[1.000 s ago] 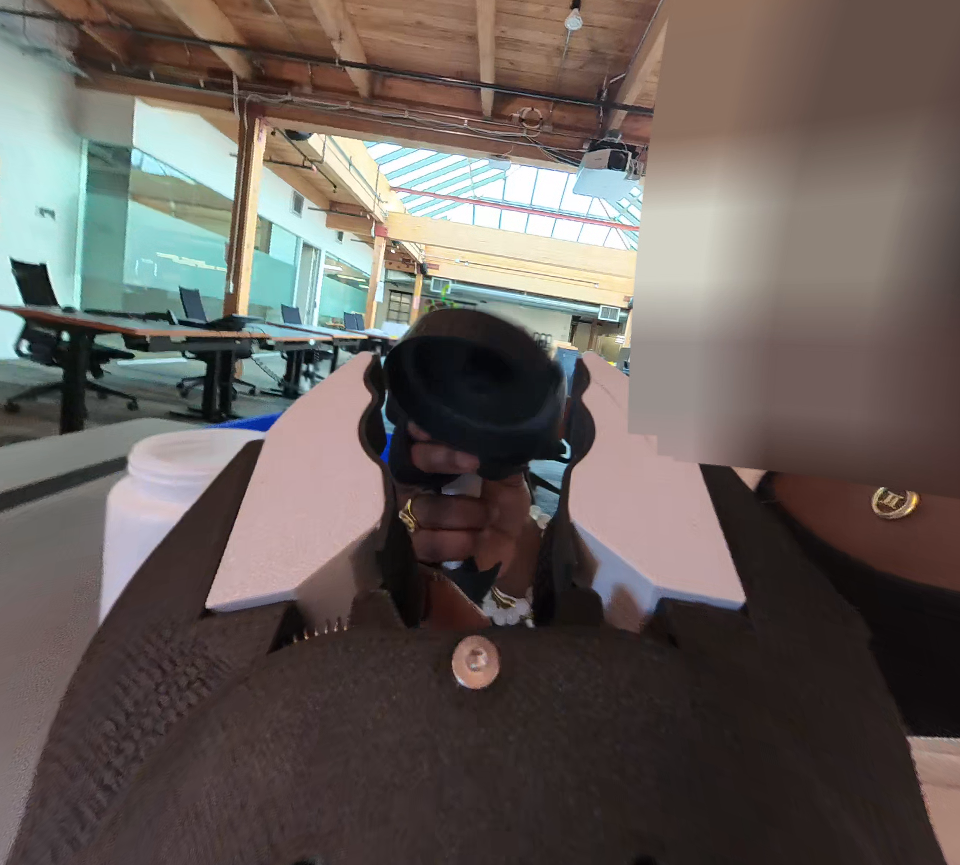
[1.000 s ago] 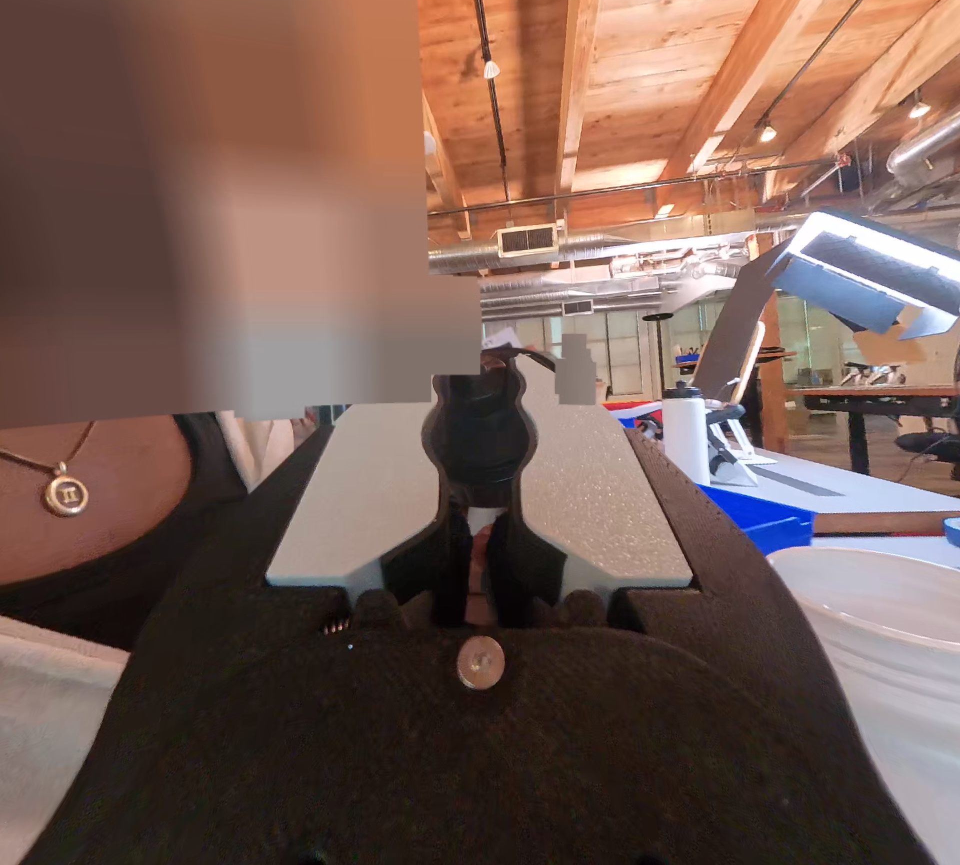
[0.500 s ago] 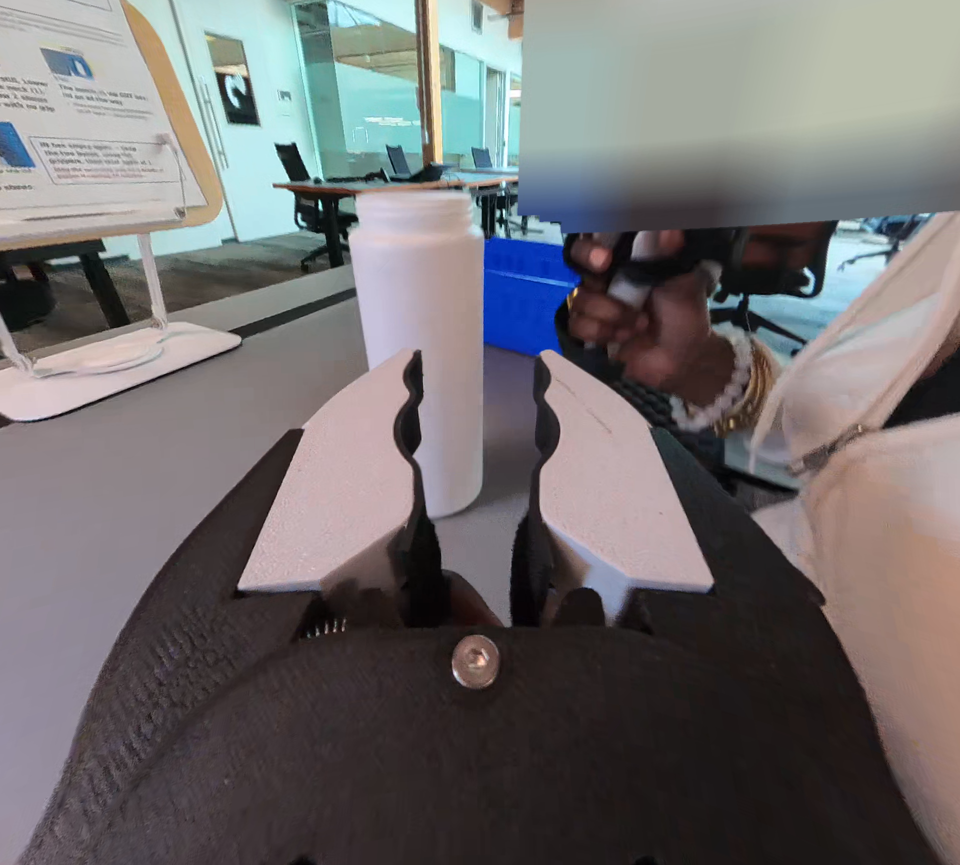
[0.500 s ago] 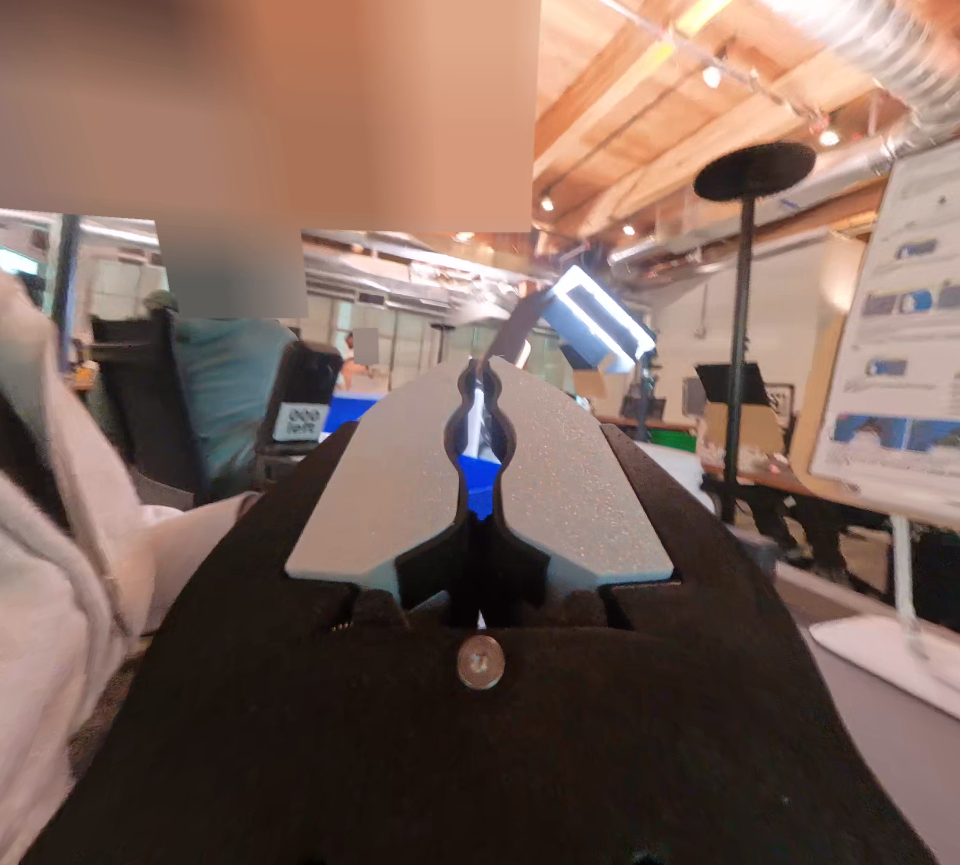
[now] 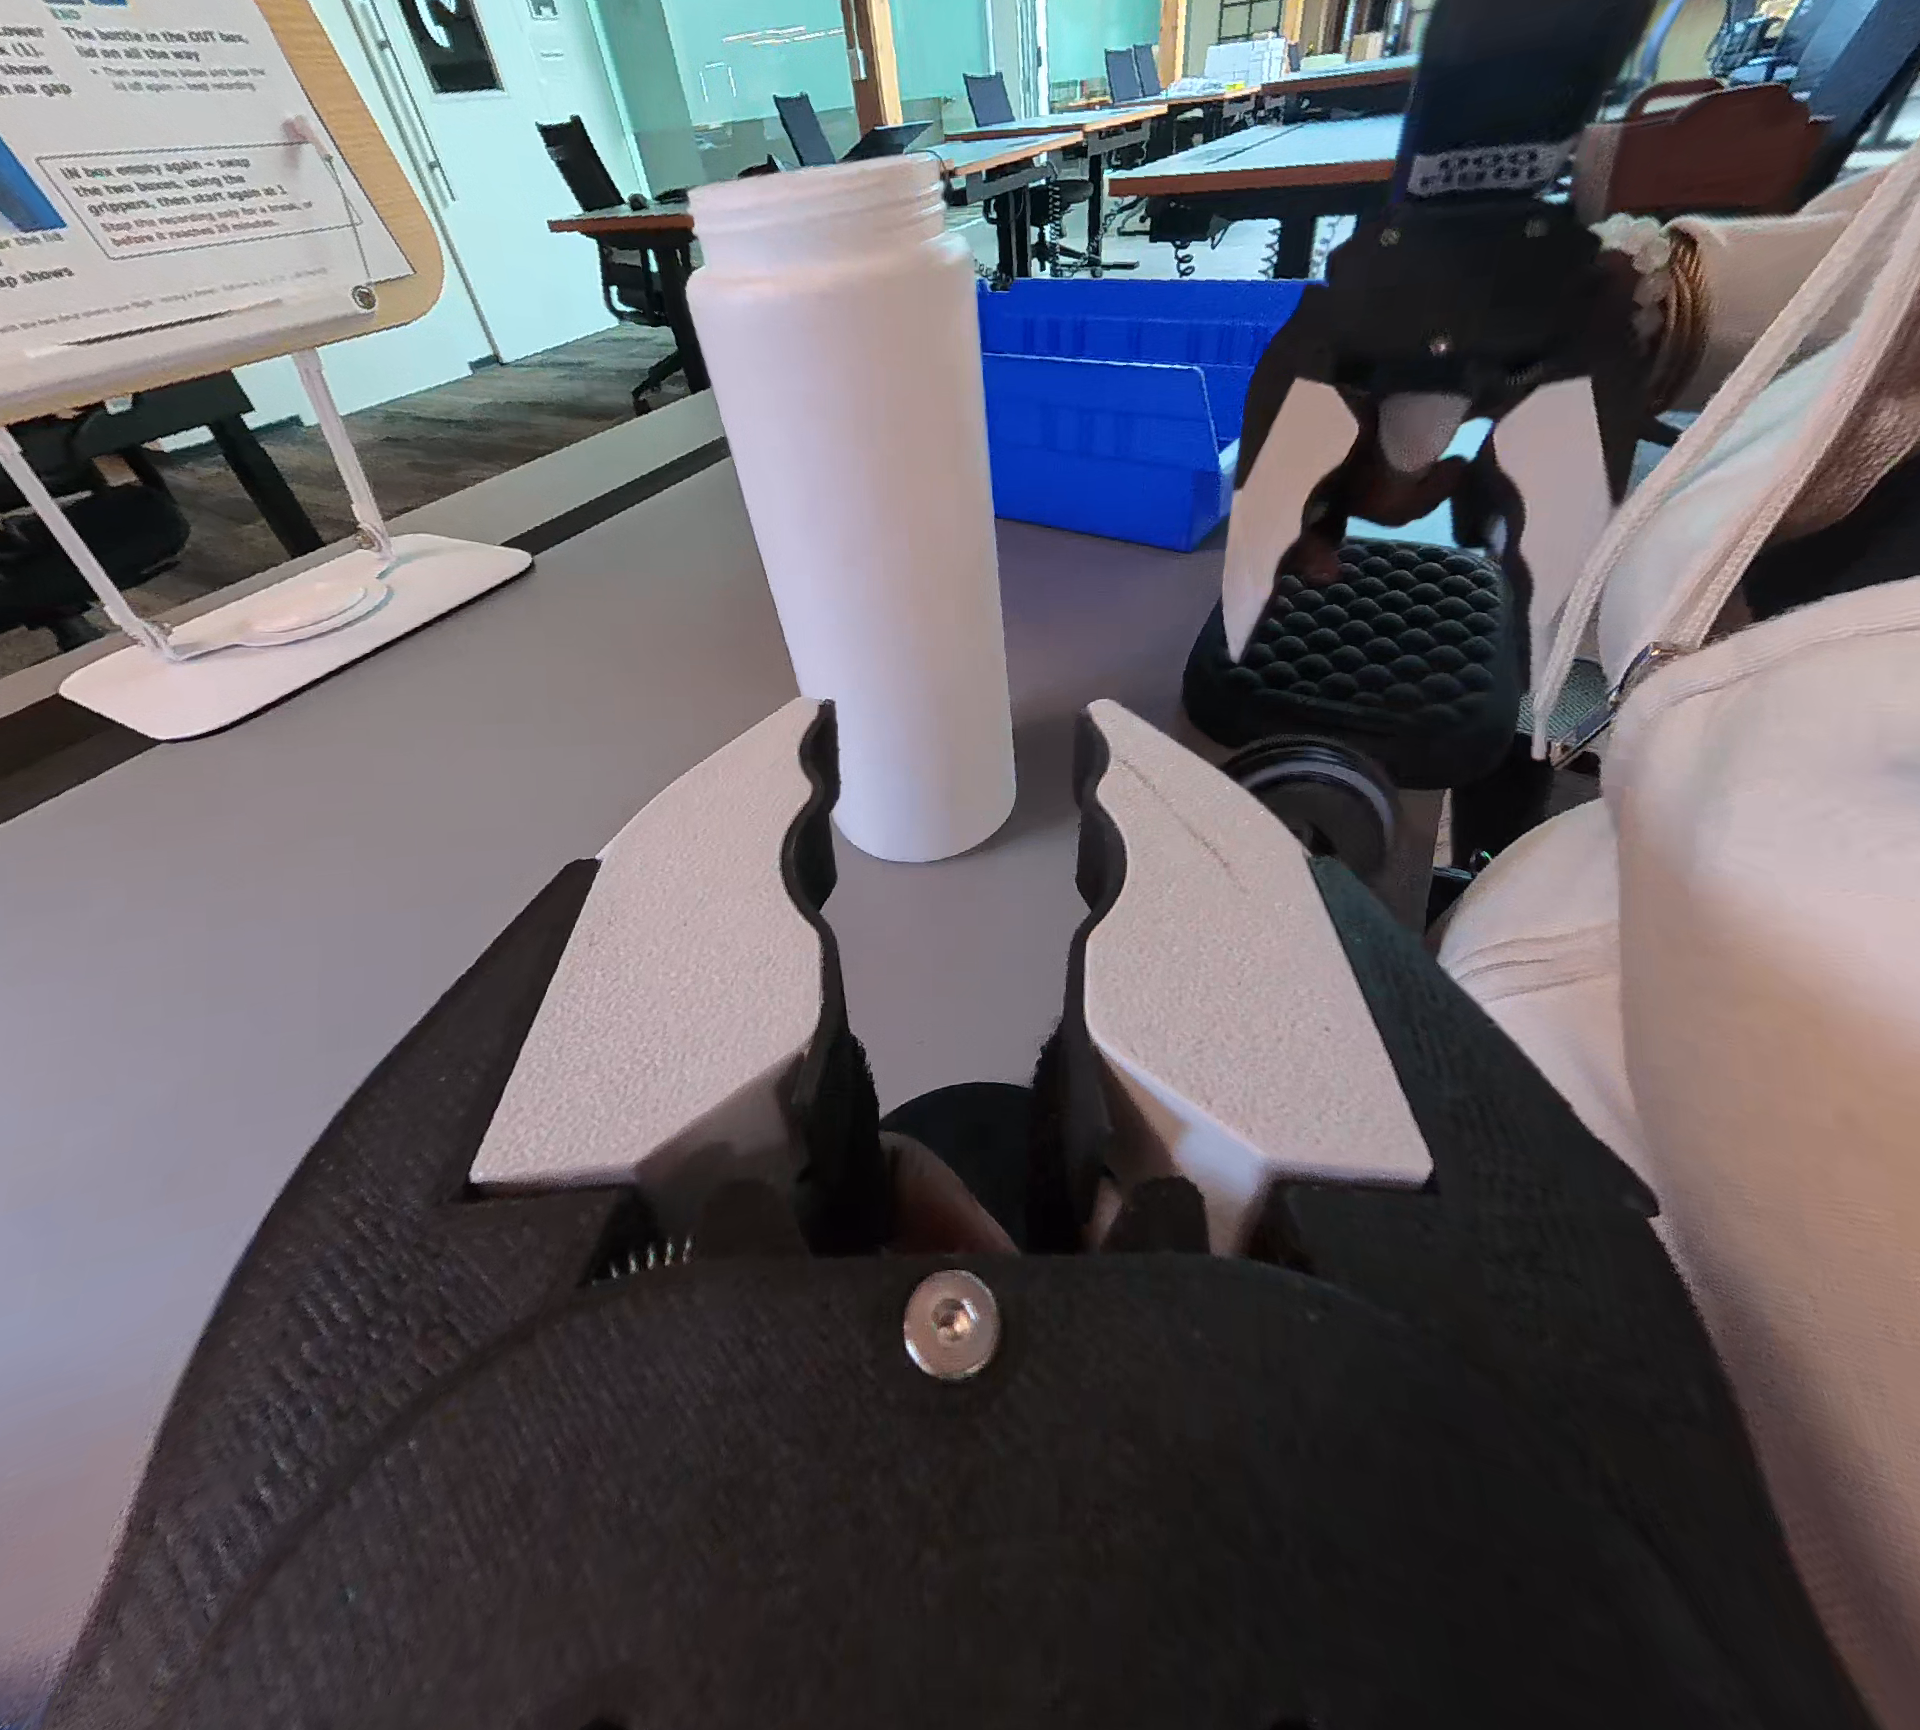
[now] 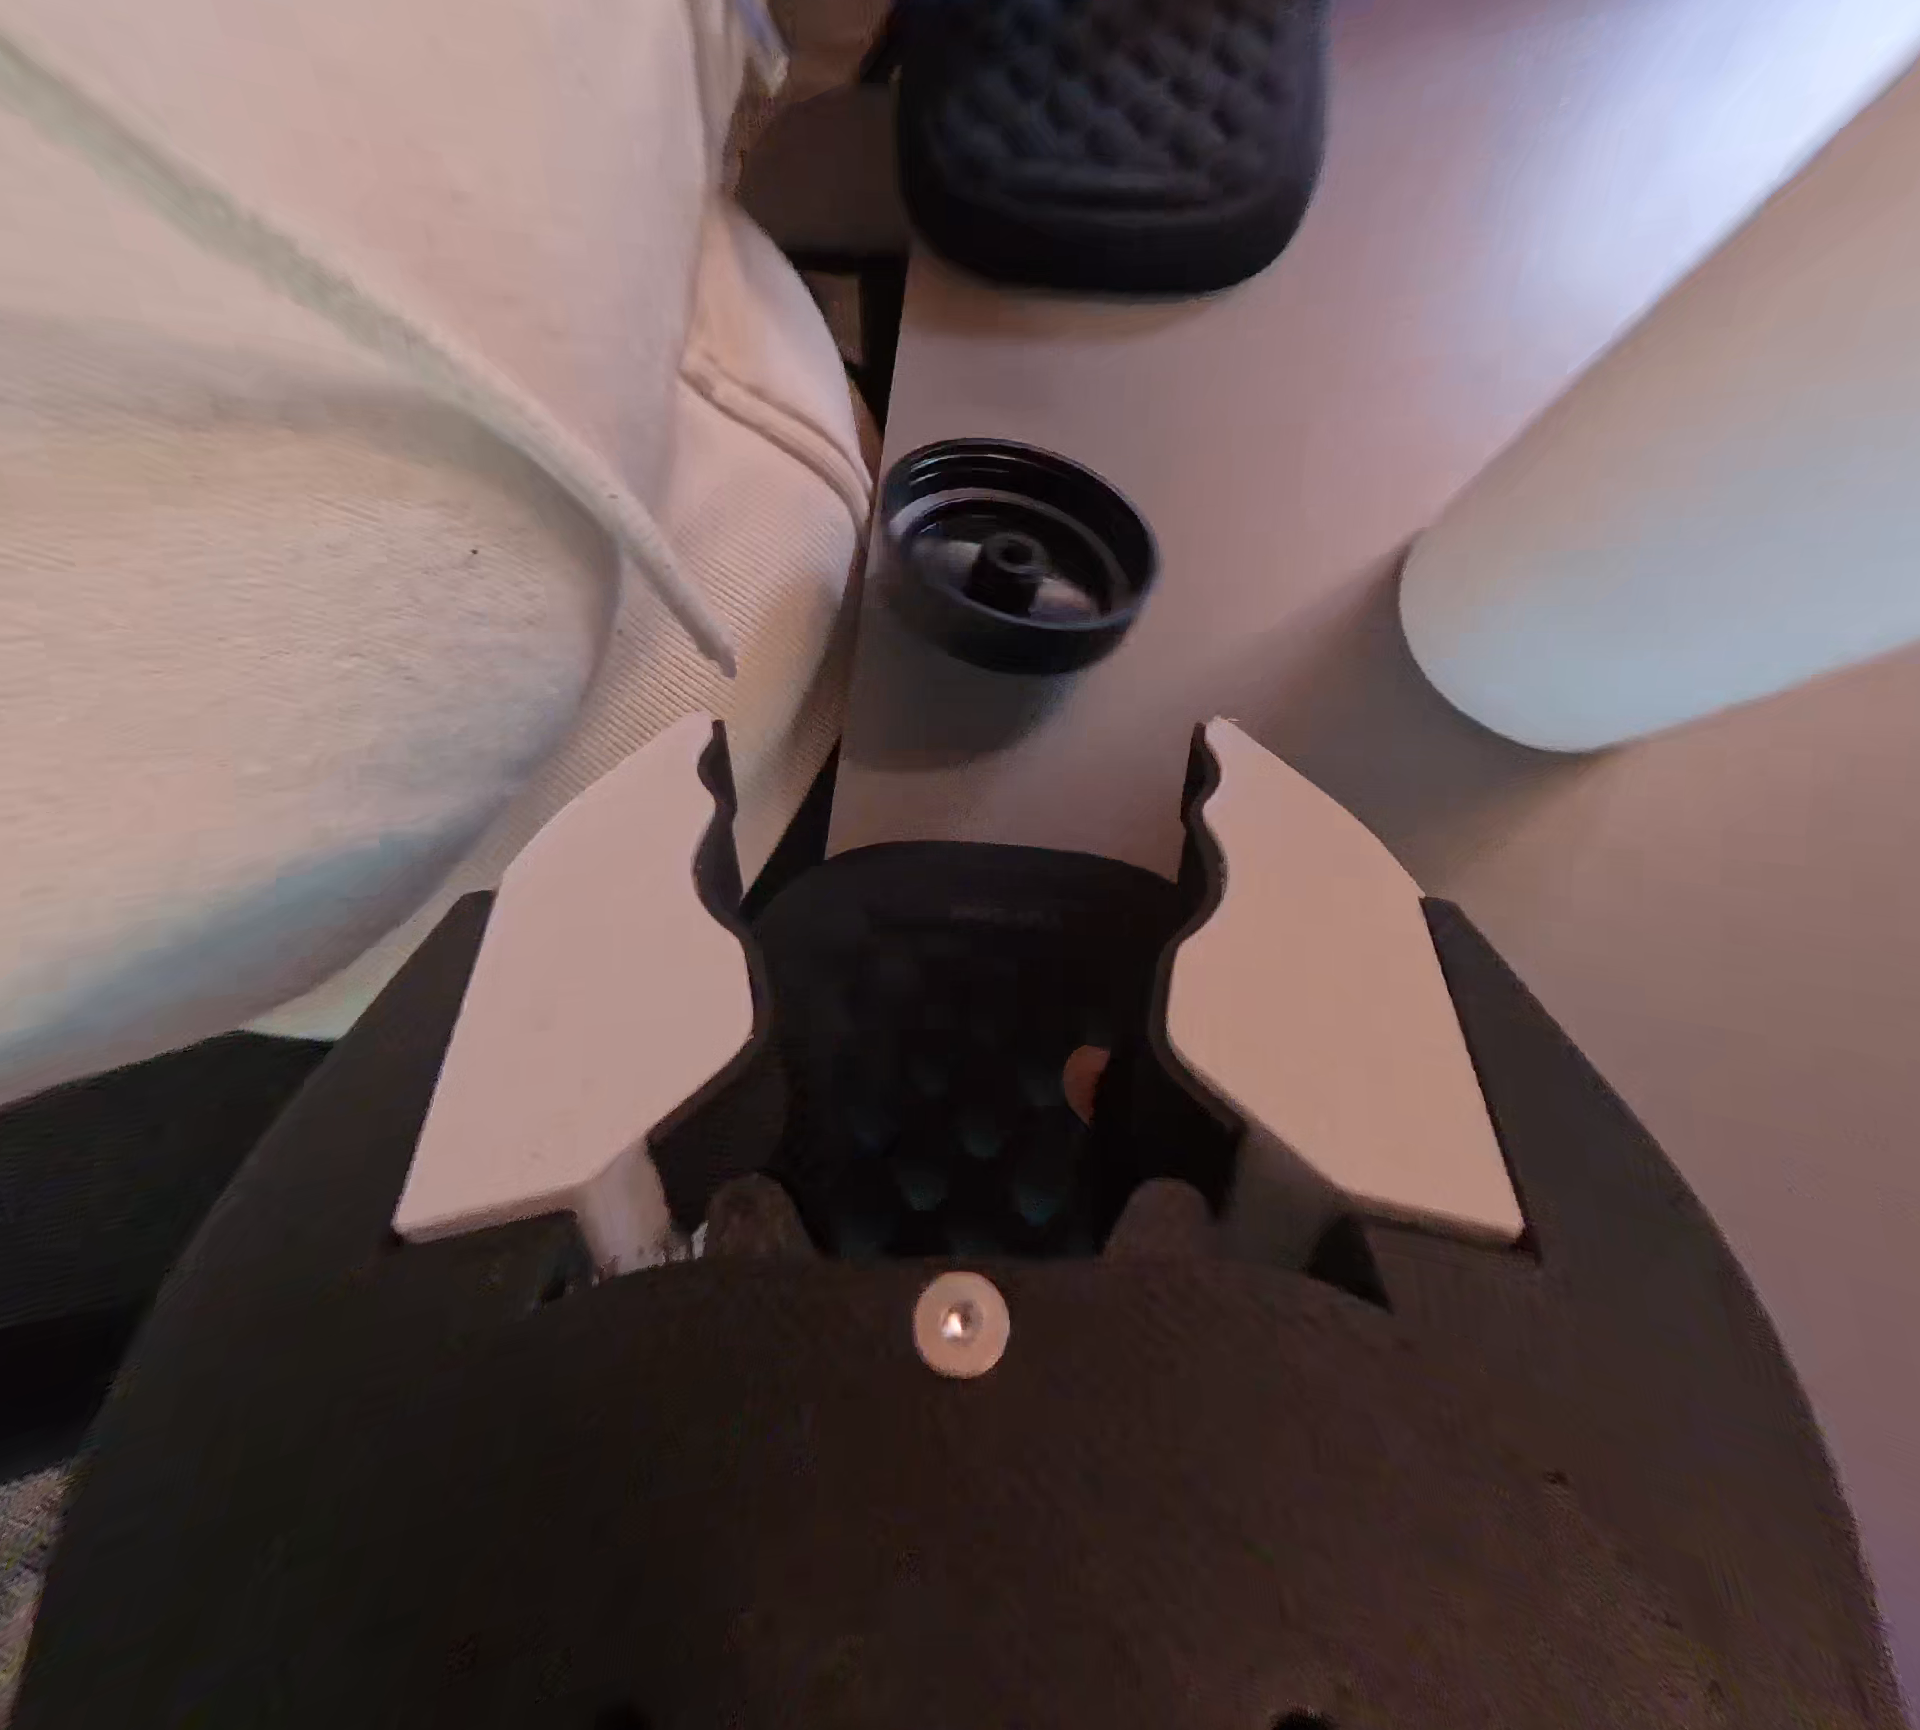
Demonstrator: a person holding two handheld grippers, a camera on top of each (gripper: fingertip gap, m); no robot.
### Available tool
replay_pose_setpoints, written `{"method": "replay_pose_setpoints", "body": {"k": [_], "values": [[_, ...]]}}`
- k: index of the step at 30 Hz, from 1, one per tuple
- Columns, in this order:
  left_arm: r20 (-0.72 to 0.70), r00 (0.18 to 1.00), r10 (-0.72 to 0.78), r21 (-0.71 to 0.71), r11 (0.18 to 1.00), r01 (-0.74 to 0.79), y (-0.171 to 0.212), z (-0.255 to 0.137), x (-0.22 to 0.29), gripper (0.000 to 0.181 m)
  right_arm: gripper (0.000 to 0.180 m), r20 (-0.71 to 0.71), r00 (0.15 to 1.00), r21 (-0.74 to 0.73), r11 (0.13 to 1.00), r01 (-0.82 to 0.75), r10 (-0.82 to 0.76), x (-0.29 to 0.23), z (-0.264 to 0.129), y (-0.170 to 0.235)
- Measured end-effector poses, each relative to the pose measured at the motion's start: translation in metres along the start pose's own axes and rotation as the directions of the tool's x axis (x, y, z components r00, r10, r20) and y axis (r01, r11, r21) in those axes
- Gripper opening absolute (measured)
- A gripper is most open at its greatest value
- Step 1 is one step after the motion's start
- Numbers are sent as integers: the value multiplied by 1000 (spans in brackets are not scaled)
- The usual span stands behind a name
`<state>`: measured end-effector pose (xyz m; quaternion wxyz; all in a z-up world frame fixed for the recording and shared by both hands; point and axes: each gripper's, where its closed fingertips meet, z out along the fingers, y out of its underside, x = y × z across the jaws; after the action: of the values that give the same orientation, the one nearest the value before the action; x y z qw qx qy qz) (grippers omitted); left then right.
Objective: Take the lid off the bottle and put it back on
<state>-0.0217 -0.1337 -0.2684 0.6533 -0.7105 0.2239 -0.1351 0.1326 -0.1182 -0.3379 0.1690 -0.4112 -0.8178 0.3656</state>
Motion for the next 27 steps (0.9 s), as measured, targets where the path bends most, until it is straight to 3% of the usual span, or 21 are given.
{"method": "replay_pose_setpoints", "body": {"k": [7,13,15,16,18,23,25,27], "values": [[-32,999,0,-9,1000,-1,5,2,8,43,61,-57,946,42,946,320,-318,14,28,-13],[-59,998,33,-22,999,-34,8,2,19,45,41,-31,882,-77,880,468,-471,17,49,8],[-83,995,50,-22,998,-52,10,4,24,47,40,-44,919,-37,920,391,-392,19,48,5],[-94,994,52,-17,998,-54,11,6,27,49,20,-73,939,11,942,337,-335,24,45,0],[-121,992,39,4,999,-39,10,13,34,53,10,-121,970,186,955,230,-210,30,32,-19],[-149,988,32,46,999,-25,5,31,45,54,10,-131,991,401,916,17,39,46,4,-38],[-153,987,55,76,996,-44,1,37,49,55,10,-6,992,535,839,-105,128,38,-10,-56],[-181,978,100,159,985,-71,-9,42,57,62,10,270,946,675,666,-319,180,20,-32,-86]]}}
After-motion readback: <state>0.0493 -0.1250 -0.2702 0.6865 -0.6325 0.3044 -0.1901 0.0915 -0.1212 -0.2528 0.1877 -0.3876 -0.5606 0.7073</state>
